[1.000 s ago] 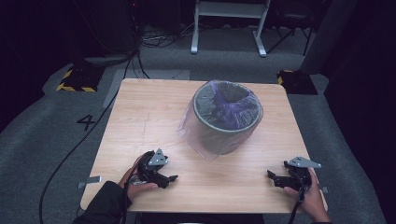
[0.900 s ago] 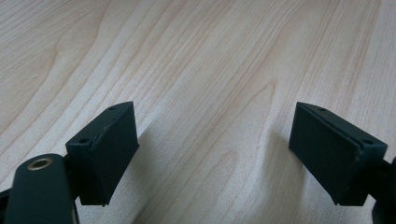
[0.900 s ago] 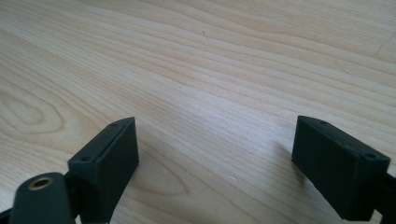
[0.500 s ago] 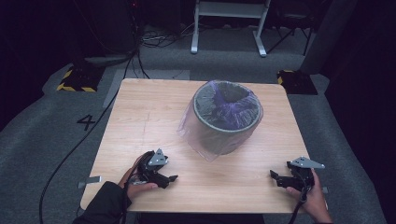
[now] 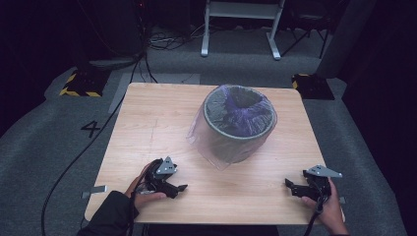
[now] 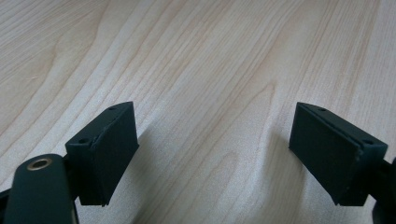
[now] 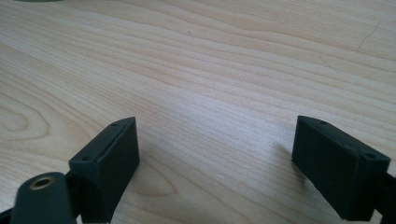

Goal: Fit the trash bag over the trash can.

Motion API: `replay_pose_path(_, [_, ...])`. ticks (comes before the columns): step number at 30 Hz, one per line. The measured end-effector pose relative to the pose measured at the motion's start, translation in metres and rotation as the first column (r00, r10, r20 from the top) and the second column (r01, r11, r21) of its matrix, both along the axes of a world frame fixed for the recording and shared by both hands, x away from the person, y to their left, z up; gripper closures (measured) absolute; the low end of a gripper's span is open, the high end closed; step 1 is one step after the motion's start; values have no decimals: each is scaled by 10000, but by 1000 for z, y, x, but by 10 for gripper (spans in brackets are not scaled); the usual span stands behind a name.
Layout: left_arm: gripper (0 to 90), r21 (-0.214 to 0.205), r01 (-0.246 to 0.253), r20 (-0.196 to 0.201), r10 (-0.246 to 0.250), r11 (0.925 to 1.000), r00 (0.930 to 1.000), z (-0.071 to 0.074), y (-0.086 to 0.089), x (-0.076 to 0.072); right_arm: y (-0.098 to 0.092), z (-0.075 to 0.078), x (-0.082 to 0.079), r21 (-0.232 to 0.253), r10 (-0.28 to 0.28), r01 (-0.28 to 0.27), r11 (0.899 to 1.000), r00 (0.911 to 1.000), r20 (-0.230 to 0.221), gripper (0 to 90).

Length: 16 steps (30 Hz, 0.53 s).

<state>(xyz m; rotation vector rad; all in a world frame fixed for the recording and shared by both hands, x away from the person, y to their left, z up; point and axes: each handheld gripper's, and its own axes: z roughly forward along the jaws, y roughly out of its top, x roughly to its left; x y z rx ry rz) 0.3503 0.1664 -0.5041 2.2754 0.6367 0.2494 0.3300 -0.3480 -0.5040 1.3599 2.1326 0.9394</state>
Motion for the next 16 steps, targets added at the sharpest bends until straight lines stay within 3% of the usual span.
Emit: replay_pose_path(16, [148, 4, 55, 16, -55, 10000, 10000, 0, -1, 2, -1, 0, 0, -10, 111, -111, 9999, 9999, -5, 150])
